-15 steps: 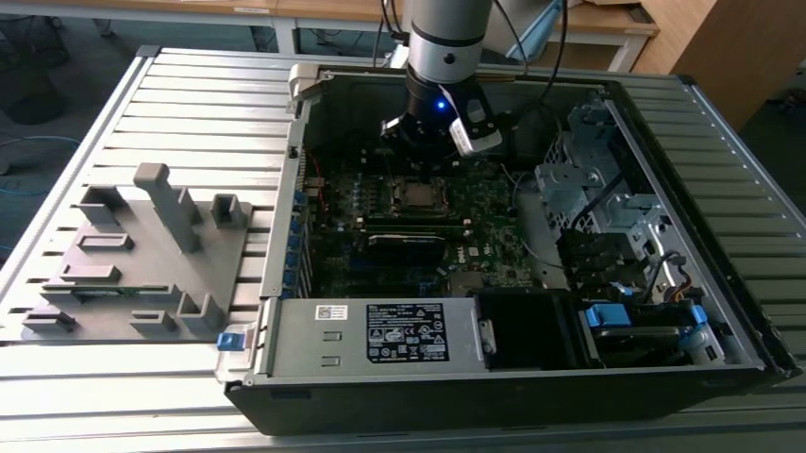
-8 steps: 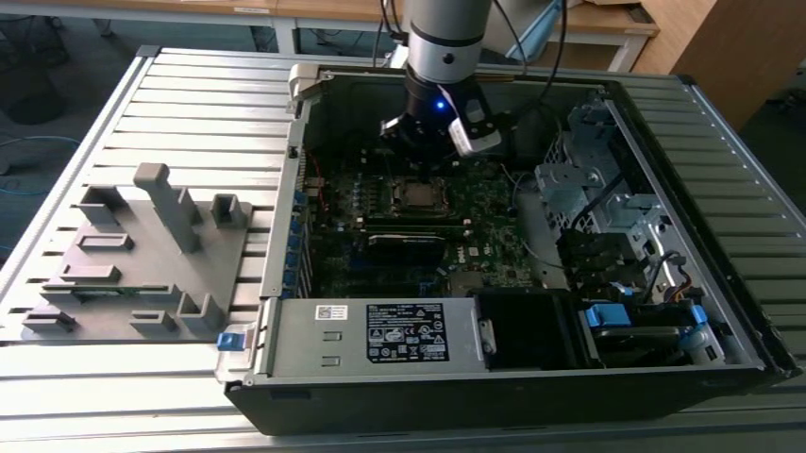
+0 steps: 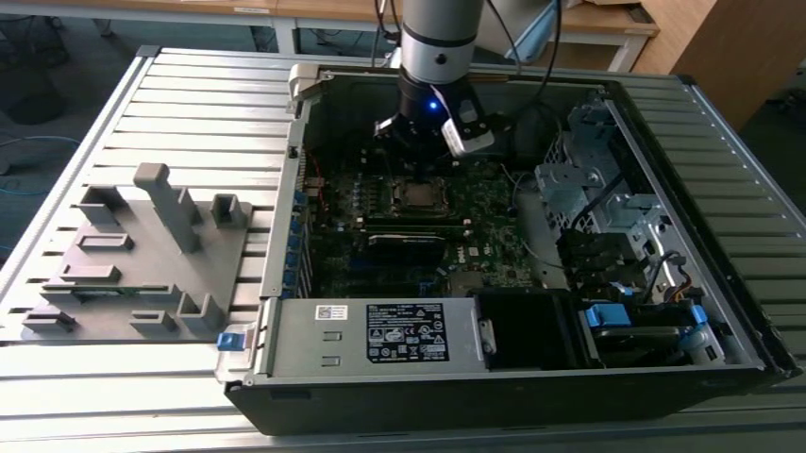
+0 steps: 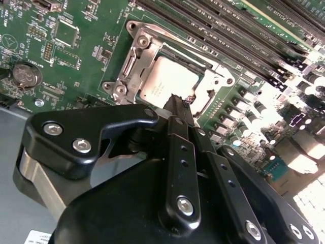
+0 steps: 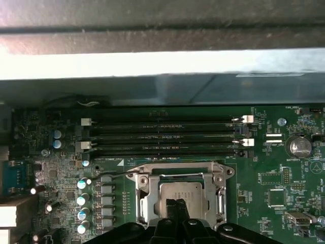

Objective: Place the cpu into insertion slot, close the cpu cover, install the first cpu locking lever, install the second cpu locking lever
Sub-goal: 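Close the cpu cover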

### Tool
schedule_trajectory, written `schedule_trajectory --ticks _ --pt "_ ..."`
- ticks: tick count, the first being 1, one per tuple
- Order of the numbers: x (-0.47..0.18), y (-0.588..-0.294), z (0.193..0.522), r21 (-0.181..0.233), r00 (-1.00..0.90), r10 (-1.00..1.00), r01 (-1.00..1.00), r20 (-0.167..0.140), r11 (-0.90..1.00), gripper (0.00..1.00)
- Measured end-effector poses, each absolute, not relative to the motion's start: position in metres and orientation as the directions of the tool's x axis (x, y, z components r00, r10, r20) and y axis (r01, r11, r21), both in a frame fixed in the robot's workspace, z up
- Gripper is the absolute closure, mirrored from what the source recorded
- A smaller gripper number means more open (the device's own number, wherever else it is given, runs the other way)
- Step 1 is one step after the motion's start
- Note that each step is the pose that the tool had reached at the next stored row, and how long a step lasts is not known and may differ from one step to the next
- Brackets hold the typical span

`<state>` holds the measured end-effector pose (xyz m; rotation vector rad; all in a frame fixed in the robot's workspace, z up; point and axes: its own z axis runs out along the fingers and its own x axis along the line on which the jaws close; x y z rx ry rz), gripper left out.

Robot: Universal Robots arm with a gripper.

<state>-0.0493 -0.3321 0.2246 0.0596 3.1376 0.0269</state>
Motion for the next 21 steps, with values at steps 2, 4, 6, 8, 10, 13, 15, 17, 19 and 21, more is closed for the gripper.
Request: schedule_trajectory --ticks 2,4,6,8,10,13,15,17,19,21 --pt "-0.0499 -0.3321 0.2230 0.017 -0.999 0.038 0.038 -0.003 0.999 0.90" --pt "-0.0505 -0.3321 0.2215 0.017 -0.999 0.038 0.038 -0.003 0.999 0.90" --pt "-0.0513 -0.3321 0.2201 0.017 -0.999 0.038 0.038 -0.003 0.999 0.90" --pt "-0.0522 -0.3321 0.2187 0.017 -0.999 0.038 0.038 -0.003 0.999 0.90" --pt "-0.0534 -0.3322 0.2176 0.017 -0.999 0.038 0.038 -0.003 0.999 0.90" --pt "-0.0537 -0.3322 0.2175 0.017 -0.999 0.038 0.038 -0.003 0.999 0.90" --pt "-0.0541 -0.3321 0.2174 0.017 -0.999 0.038 0.038 -0.003 0.999 0.90" --pt "-0.0558 -0.3322 0.2169 0.017 -0.999 0.038 0.038 -0.003 0.999 0.90" --pt "-0.0569 -0.3322 0.2166 0.017 -0.999 0.038 0.038 -0.003 0.999 0.90" --pt "-0.0569 -0.3322 0.2166 0.017 -0.999 0.038 0.038 -0.003 0.999 0.90"
